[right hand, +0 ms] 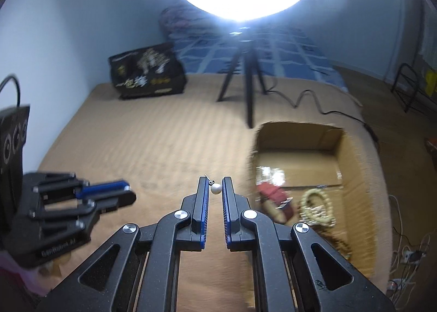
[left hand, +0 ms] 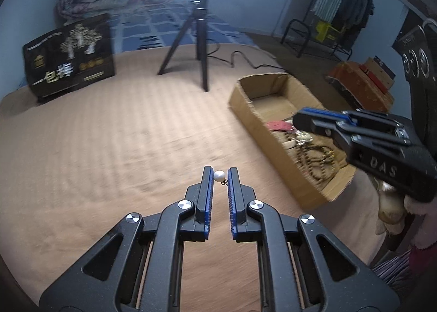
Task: Organize jewelry
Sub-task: 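Carry the earrings with both tools over the cardboard box, then open the right tool and the left tool to drop the earrings into the box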
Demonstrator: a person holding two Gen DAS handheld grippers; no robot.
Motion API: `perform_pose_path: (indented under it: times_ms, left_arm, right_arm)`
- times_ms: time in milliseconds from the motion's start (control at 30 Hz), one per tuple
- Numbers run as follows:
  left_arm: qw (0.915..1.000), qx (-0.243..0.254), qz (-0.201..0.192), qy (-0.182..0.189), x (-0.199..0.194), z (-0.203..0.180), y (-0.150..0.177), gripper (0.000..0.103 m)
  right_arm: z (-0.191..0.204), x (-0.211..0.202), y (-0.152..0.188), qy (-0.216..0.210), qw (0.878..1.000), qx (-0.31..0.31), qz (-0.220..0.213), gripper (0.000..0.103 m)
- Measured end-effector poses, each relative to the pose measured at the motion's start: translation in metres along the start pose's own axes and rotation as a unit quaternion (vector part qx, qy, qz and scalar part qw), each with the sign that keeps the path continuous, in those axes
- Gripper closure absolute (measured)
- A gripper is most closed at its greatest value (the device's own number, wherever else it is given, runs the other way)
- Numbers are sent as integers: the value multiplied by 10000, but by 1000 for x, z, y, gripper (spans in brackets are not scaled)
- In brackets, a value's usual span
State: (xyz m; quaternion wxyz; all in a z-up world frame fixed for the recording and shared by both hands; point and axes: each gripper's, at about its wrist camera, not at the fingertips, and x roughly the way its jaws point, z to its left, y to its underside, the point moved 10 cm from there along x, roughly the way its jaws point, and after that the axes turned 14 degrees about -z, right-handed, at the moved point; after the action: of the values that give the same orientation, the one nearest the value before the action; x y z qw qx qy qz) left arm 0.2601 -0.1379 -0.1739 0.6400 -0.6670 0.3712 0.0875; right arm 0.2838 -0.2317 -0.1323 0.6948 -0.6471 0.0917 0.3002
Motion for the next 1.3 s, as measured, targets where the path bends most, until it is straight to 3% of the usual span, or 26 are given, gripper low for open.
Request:
perform_pose_path:
  times_ms: [667,1300]
  left_arm:
    - [9981,470,-60,390,55,-101,-18,94]
    - [9974,491,20,530,65,-128,-15,94]
  right_arm:
    - [-113,7,-2,684,9953,677,38,95]
    - [-127,9,3,753,9942,764,79,95]
